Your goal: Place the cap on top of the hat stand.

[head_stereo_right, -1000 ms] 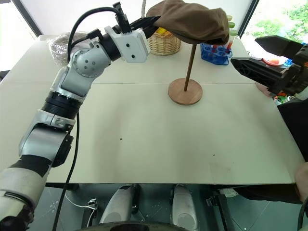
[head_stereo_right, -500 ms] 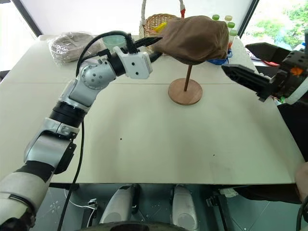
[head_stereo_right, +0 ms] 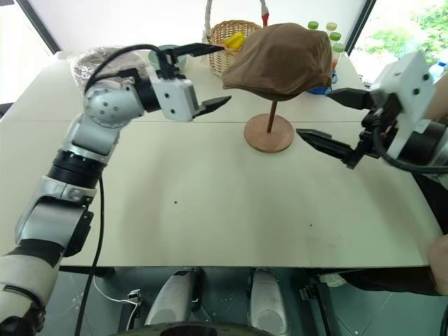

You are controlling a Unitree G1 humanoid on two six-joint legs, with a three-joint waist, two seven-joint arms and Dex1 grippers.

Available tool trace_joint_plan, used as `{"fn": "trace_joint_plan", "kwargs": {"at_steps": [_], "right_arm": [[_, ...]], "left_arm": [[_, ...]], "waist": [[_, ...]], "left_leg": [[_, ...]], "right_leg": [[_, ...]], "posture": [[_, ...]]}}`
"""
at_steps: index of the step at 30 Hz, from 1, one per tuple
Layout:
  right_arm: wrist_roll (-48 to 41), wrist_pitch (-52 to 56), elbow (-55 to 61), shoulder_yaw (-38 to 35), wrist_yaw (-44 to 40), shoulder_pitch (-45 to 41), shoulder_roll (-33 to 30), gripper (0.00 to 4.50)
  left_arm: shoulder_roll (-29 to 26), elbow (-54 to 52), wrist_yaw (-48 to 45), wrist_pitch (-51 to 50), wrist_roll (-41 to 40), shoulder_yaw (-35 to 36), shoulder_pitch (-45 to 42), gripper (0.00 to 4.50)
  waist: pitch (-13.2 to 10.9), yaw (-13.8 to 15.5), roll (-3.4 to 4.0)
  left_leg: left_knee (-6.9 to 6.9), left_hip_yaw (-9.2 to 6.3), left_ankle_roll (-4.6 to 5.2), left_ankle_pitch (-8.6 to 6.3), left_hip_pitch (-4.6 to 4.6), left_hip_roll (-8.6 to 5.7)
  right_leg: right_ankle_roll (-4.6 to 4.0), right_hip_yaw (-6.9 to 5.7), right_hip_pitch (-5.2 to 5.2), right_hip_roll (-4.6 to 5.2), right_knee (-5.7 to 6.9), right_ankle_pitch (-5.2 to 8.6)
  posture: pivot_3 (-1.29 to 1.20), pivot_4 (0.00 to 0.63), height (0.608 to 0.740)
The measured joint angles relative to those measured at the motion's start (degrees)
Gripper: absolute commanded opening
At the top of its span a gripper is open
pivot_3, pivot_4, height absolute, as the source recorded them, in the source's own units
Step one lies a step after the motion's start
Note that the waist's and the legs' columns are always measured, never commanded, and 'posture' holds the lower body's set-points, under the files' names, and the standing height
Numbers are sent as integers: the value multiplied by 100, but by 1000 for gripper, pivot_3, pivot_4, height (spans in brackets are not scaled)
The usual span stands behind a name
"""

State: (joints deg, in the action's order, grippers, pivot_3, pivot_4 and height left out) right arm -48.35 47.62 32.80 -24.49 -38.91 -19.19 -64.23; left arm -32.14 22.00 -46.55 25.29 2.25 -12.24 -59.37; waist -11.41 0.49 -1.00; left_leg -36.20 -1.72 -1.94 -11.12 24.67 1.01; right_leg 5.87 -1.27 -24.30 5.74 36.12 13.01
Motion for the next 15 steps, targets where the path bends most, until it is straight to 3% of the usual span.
{"fn": "trace_joint_plan", "kwargs": {"at_steps": [5, 9, 12, 15], "right_arm": [[696, -348, 430, 625, 162, -171, -32, 4500], [1467, -684, 731, 1276, 460, -530, -10, 4500], [2275, -1014, 734, 1860, 859, -916, 266, 4500], [3085, -1396, 652, 2519, 1139, -1247, 577, 4500]], "left_arm": [[-570, -143, -1338, -2641, -1616, 598, -3, 4245], [-1705, -652, -2586, -5476, -3021, 1008, -10, 4245], [-2201, -1009, -3231, -6698, -3786, 1305, -1, 4245], [-2265, -1026, -3238, -7465, -4119, 1482, -52, 4245]], "waist": [[-1, -28, -1], [-2, -145, -2], [-1, -157, 0], [-1, -111, 0]], "left_leg": [[1, -4, 0, 0, 1, 2], [5, -7, 0, 0, 0, 3], [6, -7, 0, 0, -5, 4], [1, -8, -1, 0, -4, 4]], "right_leg": [[1, 0, 0, -5, 0, 1], [2, 1, -1, -8, 0, 4], [-20, 1, -1, -8, 1, 16], [-18, 1, 0, -9, 2, 19]], "posture": [[0, 150, 740], [0, 150, 740], [0, 150, 740], [0, 150, 740]]}}
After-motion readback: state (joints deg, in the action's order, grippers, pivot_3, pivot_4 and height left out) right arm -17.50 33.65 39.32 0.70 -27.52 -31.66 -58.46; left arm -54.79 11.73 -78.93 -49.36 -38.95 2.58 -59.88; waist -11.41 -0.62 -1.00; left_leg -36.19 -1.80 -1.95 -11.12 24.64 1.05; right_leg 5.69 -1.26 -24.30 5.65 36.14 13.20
